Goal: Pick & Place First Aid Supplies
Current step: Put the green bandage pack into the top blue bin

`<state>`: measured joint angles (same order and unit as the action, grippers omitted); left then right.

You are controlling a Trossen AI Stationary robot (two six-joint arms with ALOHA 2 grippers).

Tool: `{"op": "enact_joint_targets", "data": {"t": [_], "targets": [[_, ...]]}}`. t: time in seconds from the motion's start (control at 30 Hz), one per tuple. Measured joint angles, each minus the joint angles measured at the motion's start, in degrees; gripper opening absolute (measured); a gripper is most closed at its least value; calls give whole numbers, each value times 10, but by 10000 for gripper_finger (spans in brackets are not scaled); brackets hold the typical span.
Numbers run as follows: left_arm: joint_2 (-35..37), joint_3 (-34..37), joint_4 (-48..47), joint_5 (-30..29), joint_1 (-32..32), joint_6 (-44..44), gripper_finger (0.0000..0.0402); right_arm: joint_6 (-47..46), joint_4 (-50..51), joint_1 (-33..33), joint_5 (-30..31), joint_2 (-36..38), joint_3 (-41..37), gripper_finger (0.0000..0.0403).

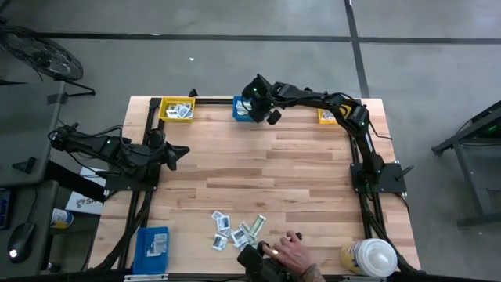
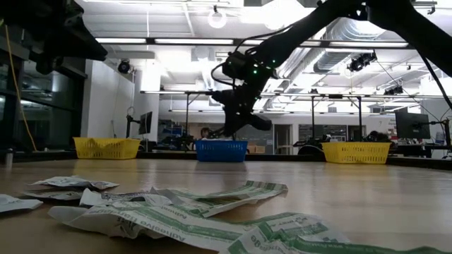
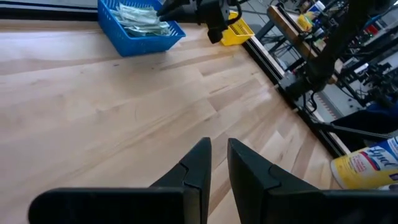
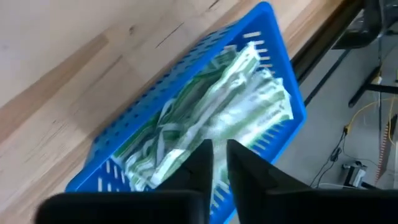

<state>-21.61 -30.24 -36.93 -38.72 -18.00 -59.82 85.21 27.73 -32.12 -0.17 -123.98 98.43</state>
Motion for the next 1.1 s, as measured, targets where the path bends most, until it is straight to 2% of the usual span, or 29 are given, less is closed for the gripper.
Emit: {"op": "enact_joint_targets", "data": {"t": [0.17, 0.3, 0.53, 0.77, 0.93, 1.1], "targets": [[0, 0, 0, 0, 0, -5, 53, -29, -7, -3, -1, 0, 0, 87], [0, 0, 0, 0, 0, -5, 53, -59, -11, -3, 20, 2, 0, 127], [0, 0, 0, 0, 0, -6, 53, -159, 5, 0, 77, 28, 0, 161], [0, 0, -2, 18, 0, 7, 53, -399, 108, 23, 76, 90, 1, 157], [0, 0, -6, 43, 0, 45, 53, -595, 180, 59, 17, 130, 1, 152], [0, 0, -5, 106, 0, 68, 53, -803, 224, 101, -45, 151, 1, 146]]}}
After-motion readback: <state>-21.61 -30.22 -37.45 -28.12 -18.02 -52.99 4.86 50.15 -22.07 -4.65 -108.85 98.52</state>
